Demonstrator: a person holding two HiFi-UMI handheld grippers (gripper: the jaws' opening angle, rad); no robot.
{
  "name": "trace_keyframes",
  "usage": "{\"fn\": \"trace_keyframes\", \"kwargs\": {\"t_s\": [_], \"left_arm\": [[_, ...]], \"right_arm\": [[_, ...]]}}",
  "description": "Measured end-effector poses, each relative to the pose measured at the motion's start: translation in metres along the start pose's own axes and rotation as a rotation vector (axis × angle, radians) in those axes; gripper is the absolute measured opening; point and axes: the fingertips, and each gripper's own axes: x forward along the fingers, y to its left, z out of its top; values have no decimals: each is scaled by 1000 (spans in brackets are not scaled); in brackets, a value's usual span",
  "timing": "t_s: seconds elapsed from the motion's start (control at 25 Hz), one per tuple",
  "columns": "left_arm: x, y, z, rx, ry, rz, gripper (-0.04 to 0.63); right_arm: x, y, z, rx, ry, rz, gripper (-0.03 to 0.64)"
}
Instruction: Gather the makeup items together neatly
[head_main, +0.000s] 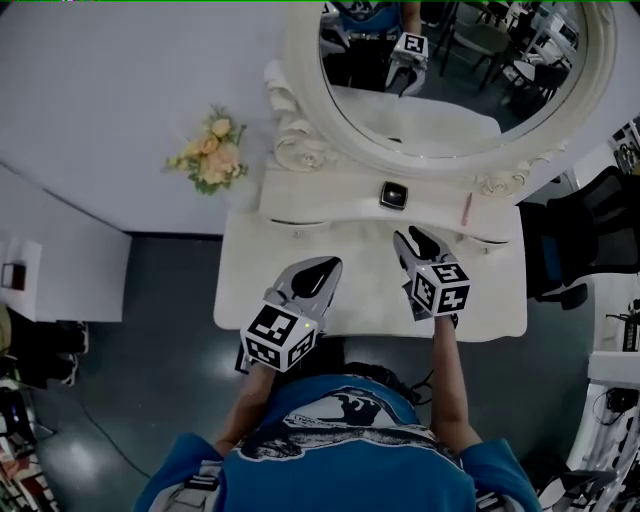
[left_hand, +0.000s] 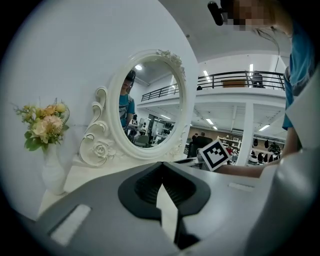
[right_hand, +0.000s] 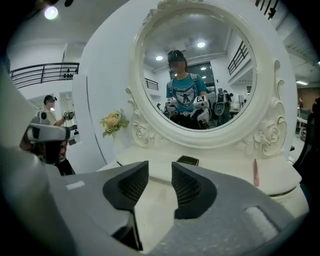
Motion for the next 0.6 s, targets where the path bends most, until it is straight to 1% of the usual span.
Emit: {"fn": "trace_keyframes", "kwargs": {"t_s": [0.16,0.24,0.36,0.44,0.6], "left_arm": [[-1,25,2,-11,-7,27,14],[-3,35,2,-17,-7,41,14],[-9,44,1,-31,-9,61,14],[-13,49,-1,-41,-11,75,14],[-21,62,-2,-52,-15,109,14]], "right_arm": [[39,-20,-2,-11,61,-33,222],[57,-32,-4,-10,90,-61,277],[81,-50,-8,-7,139,-119,329],[96,-59,-14,4,174,-152,357],[119,-70,-25,47,243,-184,383]]}}
